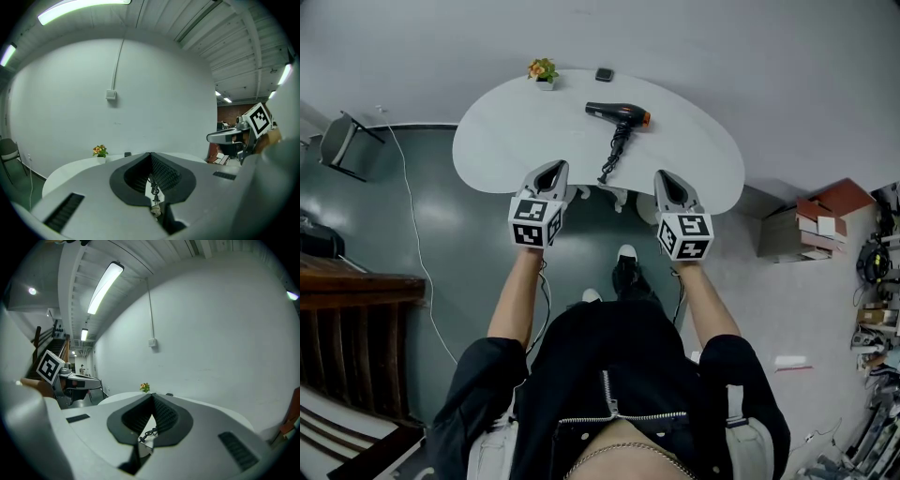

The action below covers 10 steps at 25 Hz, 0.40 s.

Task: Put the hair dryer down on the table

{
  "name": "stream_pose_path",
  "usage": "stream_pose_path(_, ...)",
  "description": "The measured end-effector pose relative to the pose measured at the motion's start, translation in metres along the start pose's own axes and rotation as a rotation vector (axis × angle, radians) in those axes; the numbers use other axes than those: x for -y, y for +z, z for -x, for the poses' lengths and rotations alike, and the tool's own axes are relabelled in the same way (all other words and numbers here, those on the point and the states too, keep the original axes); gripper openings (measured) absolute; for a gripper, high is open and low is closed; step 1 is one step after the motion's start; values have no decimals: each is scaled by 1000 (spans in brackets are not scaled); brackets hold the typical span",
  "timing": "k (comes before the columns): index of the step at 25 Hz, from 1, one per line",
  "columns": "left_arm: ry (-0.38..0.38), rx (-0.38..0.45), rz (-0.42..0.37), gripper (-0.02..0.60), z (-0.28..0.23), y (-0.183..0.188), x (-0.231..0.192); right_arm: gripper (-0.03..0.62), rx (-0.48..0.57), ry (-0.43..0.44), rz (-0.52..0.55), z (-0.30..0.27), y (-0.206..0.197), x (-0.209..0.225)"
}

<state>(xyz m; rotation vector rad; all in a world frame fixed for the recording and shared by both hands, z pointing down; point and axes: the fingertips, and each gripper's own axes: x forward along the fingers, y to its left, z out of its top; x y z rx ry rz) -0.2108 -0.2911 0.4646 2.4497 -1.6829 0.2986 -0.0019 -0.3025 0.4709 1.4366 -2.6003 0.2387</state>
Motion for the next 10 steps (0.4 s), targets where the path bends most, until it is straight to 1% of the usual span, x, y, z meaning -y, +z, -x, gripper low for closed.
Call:
stream_pose_path(5, -1, 13, 19, 21, 7, 2, 5, 3, 10, 2, 7, 8, 5, 2)
stream_pose_path(10, 0, 11, 25, 21, 14, -3, 11, 3, 5, 2, 5, 16, 1, 2)
